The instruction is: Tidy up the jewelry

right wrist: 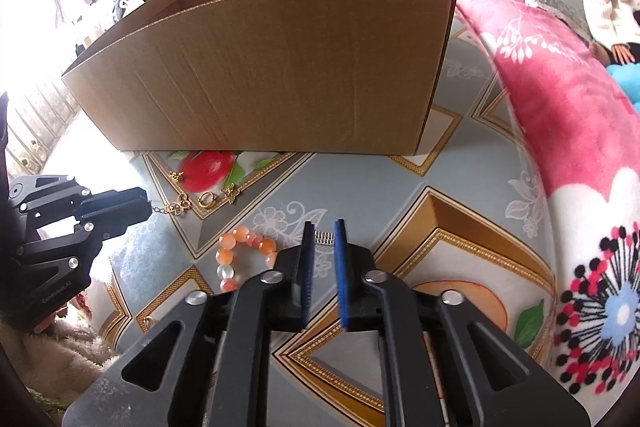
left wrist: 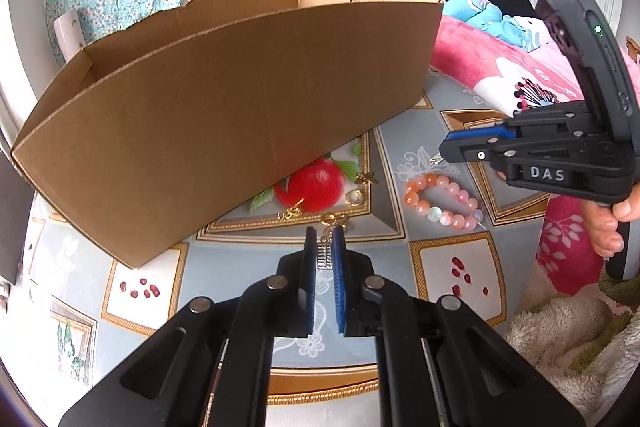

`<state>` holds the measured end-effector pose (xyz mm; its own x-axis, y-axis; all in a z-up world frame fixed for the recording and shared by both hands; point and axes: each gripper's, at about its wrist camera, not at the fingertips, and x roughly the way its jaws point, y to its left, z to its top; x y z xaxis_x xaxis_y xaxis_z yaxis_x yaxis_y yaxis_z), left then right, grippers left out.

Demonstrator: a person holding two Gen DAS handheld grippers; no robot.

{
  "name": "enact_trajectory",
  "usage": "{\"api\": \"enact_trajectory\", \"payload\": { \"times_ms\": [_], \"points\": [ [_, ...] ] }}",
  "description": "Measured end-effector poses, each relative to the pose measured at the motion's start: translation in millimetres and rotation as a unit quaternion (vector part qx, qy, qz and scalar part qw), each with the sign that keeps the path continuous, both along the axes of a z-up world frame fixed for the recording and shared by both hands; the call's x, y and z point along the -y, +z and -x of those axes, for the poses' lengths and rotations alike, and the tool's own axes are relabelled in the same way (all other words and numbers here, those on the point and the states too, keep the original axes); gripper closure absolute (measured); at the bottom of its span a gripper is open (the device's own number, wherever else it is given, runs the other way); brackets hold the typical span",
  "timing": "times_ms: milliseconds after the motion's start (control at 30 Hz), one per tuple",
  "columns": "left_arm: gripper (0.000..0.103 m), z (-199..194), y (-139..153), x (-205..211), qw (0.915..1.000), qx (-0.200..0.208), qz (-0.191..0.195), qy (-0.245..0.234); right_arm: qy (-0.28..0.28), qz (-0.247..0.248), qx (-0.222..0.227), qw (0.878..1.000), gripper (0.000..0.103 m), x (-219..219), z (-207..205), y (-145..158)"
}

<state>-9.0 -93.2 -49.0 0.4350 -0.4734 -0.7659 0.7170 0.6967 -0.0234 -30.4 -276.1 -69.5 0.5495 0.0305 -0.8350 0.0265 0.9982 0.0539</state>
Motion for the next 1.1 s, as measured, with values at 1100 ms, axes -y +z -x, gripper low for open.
{"api": "enact_trajectory", "payload": {
  "times_ms": [1100],
  "points": [
    [0.096, -5, -1, -9, 0.9998, -0.002, 0.016, 0.01, -0.019, 0.039, -0.012, 0.999, 0.091, -36, -9, -10]
  ]
}}
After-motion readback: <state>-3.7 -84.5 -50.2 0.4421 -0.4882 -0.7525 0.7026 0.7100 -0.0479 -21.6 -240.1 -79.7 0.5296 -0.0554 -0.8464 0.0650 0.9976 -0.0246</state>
